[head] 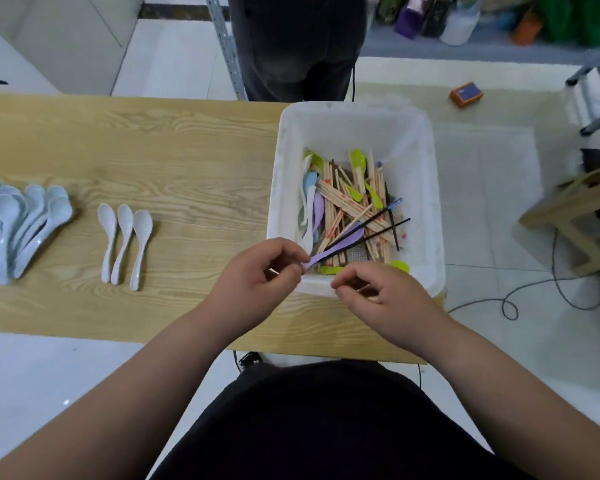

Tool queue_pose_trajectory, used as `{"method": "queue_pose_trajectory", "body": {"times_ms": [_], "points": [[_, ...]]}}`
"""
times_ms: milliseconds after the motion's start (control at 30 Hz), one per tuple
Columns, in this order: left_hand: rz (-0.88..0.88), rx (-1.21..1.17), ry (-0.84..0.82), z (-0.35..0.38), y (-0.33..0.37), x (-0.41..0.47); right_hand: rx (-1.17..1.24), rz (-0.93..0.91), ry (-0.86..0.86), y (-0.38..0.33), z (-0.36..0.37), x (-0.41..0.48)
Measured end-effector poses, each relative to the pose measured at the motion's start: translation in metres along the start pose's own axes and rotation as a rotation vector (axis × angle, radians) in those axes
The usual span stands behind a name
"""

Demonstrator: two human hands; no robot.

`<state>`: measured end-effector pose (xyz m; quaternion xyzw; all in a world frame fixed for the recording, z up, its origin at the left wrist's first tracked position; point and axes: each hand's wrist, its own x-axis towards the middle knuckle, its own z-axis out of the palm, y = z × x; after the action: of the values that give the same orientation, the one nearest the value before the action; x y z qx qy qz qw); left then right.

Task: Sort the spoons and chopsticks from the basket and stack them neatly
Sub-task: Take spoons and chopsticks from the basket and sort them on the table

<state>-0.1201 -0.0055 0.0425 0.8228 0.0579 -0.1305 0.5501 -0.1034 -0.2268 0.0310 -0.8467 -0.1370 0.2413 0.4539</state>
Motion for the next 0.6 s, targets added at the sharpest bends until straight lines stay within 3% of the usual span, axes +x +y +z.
{"method": "queue_pose_trajectory", "body": {"times_ms": [267,433,600], "points": [[-0.158,-0.062,0.089,0.065,-0.011,-0.010,-0.327,-0.167,-0.171,0.039,-0.044,0.071],[-0.256,-0.024,0.109,0.046,-0.020,-0.001,-0.679,-0.328,-0.215,0.060,-0.022,0.133],[-0.240,0.043,0.128,0.021,-0.023,0.039,-0.948,-0.416,-0.301,0.063,0.007,0.172]]}}
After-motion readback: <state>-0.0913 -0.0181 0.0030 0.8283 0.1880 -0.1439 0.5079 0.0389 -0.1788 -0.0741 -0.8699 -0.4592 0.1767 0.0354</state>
